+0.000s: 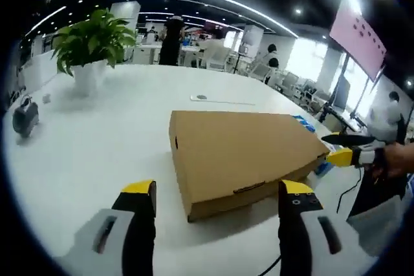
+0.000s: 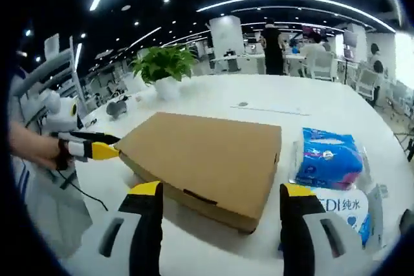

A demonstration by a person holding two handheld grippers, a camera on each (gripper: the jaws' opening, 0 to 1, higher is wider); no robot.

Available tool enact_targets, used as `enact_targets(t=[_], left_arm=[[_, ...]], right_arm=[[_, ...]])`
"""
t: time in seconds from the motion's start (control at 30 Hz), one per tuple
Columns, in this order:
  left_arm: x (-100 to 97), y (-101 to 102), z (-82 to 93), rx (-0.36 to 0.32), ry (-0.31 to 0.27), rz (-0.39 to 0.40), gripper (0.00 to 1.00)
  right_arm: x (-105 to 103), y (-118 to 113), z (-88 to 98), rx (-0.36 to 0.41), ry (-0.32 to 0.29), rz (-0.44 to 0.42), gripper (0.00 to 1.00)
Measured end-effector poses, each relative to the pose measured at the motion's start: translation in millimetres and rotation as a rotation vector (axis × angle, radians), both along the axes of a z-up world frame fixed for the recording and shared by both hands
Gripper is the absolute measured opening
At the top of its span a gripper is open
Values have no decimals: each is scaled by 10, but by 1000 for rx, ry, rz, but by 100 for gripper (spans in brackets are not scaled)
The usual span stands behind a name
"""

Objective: Operate the shoe box by opening the lid, removing the specified soft item, and placing it in the target area until the item is outside and the box remains undamaged.

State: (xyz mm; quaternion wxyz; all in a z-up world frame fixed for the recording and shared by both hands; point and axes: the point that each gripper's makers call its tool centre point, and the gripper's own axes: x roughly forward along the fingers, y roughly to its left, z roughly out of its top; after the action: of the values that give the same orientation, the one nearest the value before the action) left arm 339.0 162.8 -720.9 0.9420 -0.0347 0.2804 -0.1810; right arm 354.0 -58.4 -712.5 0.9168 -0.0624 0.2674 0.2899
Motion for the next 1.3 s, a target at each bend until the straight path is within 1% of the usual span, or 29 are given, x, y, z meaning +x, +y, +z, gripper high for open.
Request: enact_targets(t=[0.07, 0.17, 0.2, 0.23, 0.27, 0.3, 0.43, 0.53, 0.6, 0.63, 0.7, 0.8, 0.87, 0.93, 1.03, 1.07, 1.2, 1.3], left_arm=[[-13, -21, 30, -1, -6, -11, 80], [-15, -7, 31, -5, -4, -13, 82], [-33, -2, 11, -29, 25, 9, 85], [-28, 5, -1, -30, 32, 9, 87], [-15, 12, -4, -24, 17, 9, 86], [4, 29, 10, -4, -8, 9, 83], [6, -31, -34, 32, -1, -25, 81], [30, -57, -59, 52, 0, -35, 76], [41, -88, -69, 65, -7, -50, 76], [38, -110, -102, 90, -2, -75, 76], [48, -109, -139, 125, -2, -89, 74], [75, -132, -170, 122, 7, -88, 74], [94, -124, -189, 138, 3, -88, 74], [105, -131, -198, 136, 4, -90, 73], [115, -132, -212, 142, 7, -91, 69], [113, -135, -234, 153, 15, -96, 68], [109, -164, -272, 158, 18, -113, 68], [137, -159, -272, 153, 18, -97, 66]], right_arm=[[-10, 25, 17, -34, -30, 29, 75], [-28, 31, -3, -59, -30, 34, 77], [-24, 27, -12, -62, -26, 34, 77], [-22, 23, -14, -62, -27, 35, 77], [-18, 23, -14, -62, -29, 35, 77], [-11, 16, -23, -71, -30, 35, 77], [22, -4, -84, -74, -8, 21, 75], [35, -3, -119, -73, 5, 12, 74], [47, -14, -139, -75, 13, 4, 73], [48, -18, -136, -74, 16, -2, 72], [61, -20, -152, -72, 19, -6, 72], [65, -24, -186, -90, 23, -4, 70], [67, -27, -194, -89, 26, -6, 70], [73, -22, -201, -84, 29, -11, 69], [75, -40, -223, -113, 25, -9, 66], [75, -43, -227, -114, 26, -10, 65], [80, -58, -240, -106, 30, -23, 62], [80, -68, -254, -110, 35, -26, 60]])
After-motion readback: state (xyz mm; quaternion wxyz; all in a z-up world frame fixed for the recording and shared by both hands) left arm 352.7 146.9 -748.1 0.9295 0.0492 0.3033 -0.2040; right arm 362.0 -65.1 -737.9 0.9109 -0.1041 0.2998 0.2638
